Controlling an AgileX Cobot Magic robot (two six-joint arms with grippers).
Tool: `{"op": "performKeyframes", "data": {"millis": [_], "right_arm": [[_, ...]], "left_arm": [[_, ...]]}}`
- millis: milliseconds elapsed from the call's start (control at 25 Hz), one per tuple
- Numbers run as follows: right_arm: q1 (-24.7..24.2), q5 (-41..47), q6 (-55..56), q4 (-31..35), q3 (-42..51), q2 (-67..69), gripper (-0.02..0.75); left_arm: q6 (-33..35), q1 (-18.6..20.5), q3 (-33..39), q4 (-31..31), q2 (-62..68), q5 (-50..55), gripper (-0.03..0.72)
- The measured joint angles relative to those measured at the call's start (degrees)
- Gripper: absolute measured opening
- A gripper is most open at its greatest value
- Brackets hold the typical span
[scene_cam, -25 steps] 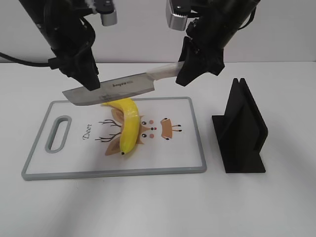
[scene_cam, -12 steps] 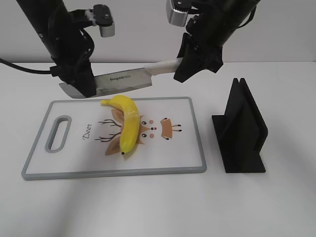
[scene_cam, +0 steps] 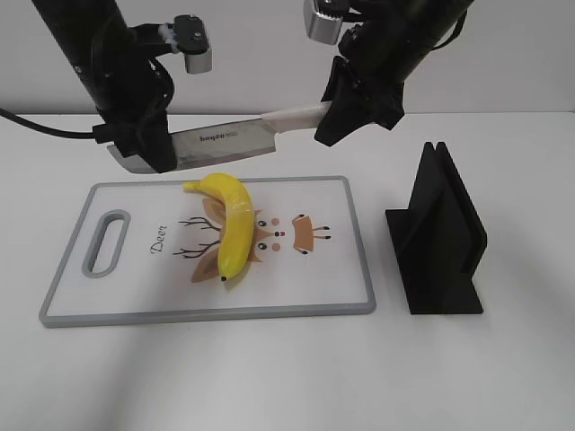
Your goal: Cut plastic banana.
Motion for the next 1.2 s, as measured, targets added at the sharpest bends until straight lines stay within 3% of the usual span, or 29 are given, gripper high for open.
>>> {"op": "performKeyframes", "data": {"millis": [320, 800, 1200], "right_arm": [[-0.4, 0.36, 6.12, -3.85, -0.21, 1.49, 0.17], [-0.16, -2.25, 8.12, -9.92, -0.26, 11.7, 0.171], [0.48, -2.33, 8.23, -13.11, -0.59, 12.51, 0.176]], "left_arm": [[0.73, -0.28, 0.0, -0.57, 1.31, -2.53, 0.009], [1.09, -0.72, -0.16, -3.52, 13.9, -10.09, 0.014], [0.45, -1.06, -1.4, -3.33, 13.48, -8.7, 0.016]]}}
